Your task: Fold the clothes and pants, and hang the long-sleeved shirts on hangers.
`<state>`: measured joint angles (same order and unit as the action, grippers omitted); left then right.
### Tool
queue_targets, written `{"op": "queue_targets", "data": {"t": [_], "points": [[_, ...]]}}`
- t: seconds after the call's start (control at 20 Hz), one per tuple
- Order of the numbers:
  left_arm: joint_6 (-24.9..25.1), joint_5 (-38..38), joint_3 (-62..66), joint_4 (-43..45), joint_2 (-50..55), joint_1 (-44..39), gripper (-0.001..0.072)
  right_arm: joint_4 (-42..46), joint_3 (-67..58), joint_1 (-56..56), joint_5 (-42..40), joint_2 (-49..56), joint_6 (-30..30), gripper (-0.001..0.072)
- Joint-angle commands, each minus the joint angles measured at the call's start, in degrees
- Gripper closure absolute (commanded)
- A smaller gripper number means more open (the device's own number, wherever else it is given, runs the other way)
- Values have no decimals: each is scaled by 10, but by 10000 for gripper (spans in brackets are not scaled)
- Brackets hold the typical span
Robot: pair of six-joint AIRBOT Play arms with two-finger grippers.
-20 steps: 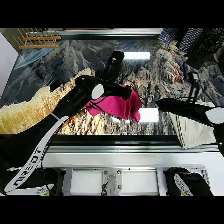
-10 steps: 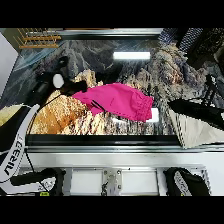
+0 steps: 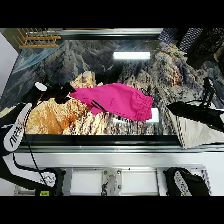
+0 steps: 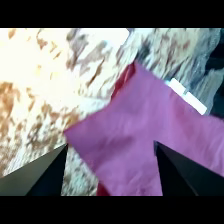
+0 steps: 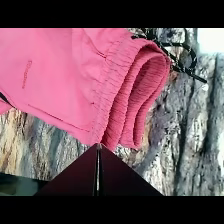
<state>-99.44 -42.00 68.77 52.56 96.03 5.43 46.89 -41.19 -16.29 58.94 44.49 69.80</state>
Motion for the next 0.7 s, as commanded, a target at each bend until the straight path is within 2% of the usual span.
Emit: {"op": "queue_targets", "data": {"t": [0.0,0.05,0.1,0.15,0.2,0.25,0.4,0.65], "points": [[15,-9,62,-31,59,3,148,0,22,0,0,0,0,690],[15,-16,76,-31,70,1,149,-1,34,0,1,0,0,690],[16,-22,87,-30,78,-3,258,-2,47,0,1,1,2,643],[15,-29,95,-30,85,-4,482,-3,59,0,2,4,11,445],[15,-31,98,-31,87,-4,655,-3,73,3,2,10,25,216],[16,-29,97,-30,85,-5,702,-2,85,11,3,21,31,198],[23,-29,97,-27,75,-5,702,-3,99,68,-17,77,31,198],[41,-49,97,-26,70,-5,701,-50,99,180,-159,180,46,199]]}}
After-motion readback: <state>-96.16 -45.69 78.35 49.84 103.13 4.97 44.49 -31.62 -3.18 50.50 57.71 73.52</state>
